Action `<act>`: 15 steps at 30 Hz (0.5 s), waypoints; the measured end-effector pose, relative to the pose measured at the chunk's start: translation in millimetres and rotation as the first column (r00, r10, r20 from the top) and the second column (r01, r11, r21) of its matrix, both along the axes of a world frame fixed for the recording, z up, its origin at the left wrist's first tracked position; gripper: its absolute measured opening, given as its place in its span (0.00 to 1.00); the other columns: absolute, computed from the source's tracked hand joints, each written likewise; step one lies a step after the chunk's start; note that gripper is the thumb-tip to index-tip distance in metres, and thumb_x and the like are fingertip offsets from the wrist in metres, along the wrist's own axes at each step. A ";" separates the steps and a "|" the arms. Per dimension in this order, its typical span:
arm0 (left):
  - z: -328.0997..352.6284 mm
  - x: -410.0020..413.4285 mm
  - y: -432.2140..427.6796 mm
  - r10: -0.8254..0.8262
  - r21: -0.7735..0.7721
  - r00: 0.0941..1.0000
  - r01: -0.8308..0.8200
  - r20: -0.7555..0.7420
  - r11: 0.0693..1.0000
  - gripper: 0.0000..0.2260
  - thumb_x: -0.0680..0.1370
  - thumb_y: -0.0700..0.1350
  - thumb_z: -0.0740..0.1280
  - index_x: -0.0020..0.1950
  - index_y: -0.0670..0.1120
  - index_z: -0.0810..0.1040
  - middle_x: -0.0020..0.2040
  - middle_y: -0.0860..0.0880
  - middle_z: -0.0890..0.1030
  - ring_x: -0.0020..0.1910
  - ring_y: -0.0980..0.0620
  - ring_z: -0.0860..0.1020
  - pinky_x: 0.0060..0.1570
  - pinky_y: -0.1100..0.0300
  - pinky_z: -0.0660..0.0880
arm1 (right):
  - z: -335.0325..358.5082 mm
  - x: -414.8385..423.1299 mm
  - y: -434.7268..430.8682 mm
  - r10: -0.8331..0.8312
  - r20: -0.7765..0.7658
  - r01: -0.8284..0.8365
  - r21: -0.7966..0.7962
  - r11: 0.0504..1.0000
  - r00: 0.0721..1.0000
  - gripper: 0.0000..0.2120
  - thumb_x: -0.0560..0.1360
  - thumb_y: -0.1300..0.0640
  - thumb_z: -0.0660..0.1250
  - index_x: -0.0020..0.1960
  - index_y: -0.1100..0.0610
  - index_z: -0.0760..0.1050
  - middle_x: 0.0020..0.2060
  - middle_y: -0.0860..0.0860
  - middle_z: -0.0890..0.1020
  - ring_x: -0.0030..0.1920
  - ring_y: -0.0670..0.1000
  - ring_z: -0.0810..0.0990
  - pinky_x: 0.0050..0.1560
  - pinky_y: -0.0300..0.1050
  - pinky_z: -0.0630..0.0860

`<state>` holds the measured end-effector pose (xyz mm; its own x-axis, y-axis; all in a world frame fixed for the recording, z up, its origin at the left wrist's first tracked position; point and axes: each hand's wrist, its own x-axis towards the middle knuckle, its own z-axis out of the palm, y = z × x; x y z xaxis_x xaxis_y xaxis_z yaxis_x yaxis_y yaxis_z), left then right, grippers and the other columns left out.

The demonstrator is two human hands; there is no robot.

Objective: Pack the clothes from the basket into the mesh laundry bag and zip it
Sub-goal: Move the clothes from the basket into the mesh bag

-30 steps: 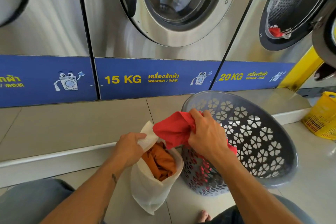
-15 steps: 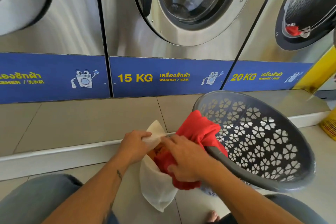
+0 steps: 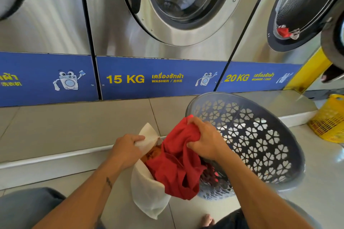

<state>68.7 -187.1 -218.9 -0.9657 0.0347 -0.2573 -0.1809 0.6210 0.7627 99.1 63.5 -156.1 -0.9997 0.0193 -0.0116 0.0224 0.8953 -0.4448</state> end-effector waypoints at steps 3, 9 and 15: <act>1.1 1.9 -0.5 -0.002 0.006 1.000 0.002 0.007 1.000 0.22 0.74 0.36 0.65 0.66 0.52 0.79 0.68 0.44 0.74 0.58 0.44 0.77 0.60 0.50 0.77 | -2.2 4.3 -6.3 -0.046 -0.068 0.051 0.085 0.995 0.997 0.22 0.64 0.50 0.69 0.57 0.43 0.69 0.46 0.50 0.72 0.43 0.60 0.78 0.43 0.54 0.79; 4.2 6.3 -7.5 -0.007 0.013 1.000 0.006 0.021 1.000 0.23 0.75 0.35 0.66 0.67 0.52 0.78 0.68 0.45 0.74 0.59 0.44 0.76 0.60 0.49 0.77 | 6.1 9.2 -13.7 -0.071 -0.097 0.083 0.124 0.989 0.993 0.22 0.64 0.52 0.71 0.56 0.45 0.71 0.48 0.49 0.73 0.45 0.57 0.78 0.42 0.49 0.74; 8.4 10.5 -14.9 -0.026 0.014 1.000 0.026 0.008 1.000 0.20 0.75 0.39 0.66 0.67 0.48 0.78 0.69 0.45 0.75 0.63 0.44 0.75 0.66 0.51 0.72 | 31.8 16.7 -28.1 -0.028 -0.315 0.096 0.203 0.974 0.949 0.26 0.65 0.60 0.69 0.63 0.50 0.73 0.49 0.54 0.76 0.46 0.64 0.80 0.41 0.54 0.77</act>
<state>79.3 -202.1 -210.6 -0.9622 0.0635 -0.2647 -0.1712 0.6148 0.7699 115.7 35.4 -124.3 -0.9500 0.0490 0.3083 -0.0270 0.9711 -0.2373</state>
